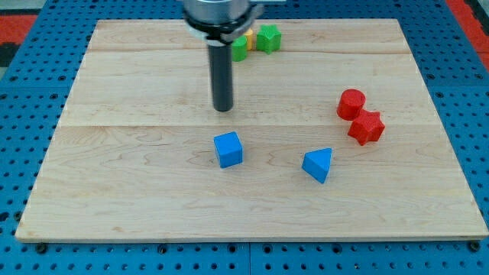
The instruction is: Push blue cube closer to blue triangle
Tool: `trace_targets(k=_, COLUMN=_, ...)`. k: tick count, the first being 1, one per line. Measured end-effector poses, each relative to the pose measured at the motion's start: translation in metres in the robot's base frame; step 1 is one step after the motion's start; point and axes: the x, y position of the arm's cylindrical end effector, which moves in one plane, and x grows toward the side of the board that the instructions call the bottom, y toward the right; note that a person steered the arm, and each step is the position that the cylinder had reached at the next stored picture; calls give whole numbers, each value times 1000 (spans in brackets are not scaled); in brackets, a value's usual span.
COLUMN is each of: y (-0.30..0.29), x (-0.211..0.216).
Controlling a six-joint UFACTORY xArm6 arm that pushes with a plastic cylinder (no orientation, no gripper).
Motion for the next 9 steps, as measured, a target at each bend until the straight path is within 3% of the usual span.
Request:
trace_targets(k=1, y=-9, x=66)
trace_targets(k=2, y=6, x=100)
trace_targets(k=3, y=-16, x=99)
trace_targets(k=4, y=1, x=115)
trace_targets(k=6, y=74, x=102)
trace_targets(k=9, y=75, x=120)
